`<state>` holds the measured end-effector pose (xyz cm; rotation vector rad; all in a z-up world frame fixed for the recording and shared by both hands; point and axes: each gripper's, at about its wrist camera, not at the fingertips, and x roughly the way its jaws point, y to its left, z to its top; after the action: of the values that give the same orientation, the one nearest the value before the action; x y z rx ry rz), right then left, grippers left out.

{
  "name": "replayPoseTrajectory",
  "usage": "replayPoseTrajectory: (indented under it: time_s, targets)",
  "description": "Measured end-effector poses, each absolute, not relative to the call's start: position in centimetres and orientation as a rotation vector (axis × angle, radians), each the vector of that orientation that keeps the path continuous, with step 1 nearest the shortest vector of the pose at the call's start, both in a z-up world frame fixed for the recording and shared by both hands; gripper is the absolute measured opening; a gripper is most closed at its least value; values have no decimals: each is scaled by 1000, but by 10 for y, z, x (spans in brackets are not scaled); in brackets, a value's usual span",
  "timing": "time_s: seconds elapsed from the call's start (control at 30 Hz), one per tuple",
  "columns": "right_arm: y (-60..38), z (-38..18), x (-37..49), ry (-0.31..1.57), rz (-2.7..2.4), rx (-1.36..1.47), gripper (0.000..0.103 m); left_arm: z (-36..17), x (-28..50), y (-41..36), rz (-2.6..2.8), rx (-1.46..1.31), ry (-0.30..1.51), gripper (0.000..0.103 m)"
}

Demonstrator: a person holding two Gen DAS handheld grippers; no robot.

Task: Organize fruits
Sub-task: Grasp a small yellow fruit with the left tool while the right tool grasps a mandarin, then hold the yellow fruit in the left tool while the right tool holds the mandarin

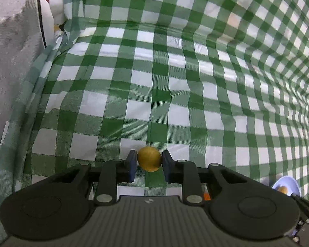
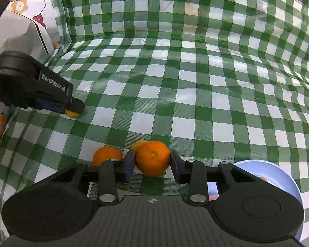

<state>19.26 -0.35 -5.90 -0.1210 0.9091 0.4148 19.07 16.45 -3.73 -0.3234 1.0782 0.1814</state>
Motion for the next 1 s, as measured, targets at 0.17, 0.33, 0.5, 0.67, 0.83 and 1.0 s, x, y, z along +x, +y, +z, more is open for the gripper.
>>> replayPoseTrajectory:
  time_s: [0.17, 0.33, 0.5, 0.67, 0.83, 1.0]
  targets:
    - [-12, -54, 196, 889, 406, -90, 38, -32, 190, 163, 177, -314, 1067, 28]
    - [-18, -45, 193, 863, 417, -71, 38, -19, 187, 153, 170, -250, 1029, 28]
    - [-28, -38, 193, 833, 427, -63, 38, -5, 181, 142, 160, -181, 983, 29]
    - [-38, -34, 194, 819, 420, -56, 38, -2, 178, 131, 148, -136, 971, 28]
    - [-52, -29, 193, 794, 416, -53, 38, -3, 181, 115, 123, -99, 969, 28]
    - [-60, -28, 194, 786, 409, -56, 38, -2, 182, 106, 117, -84, 959, 28]
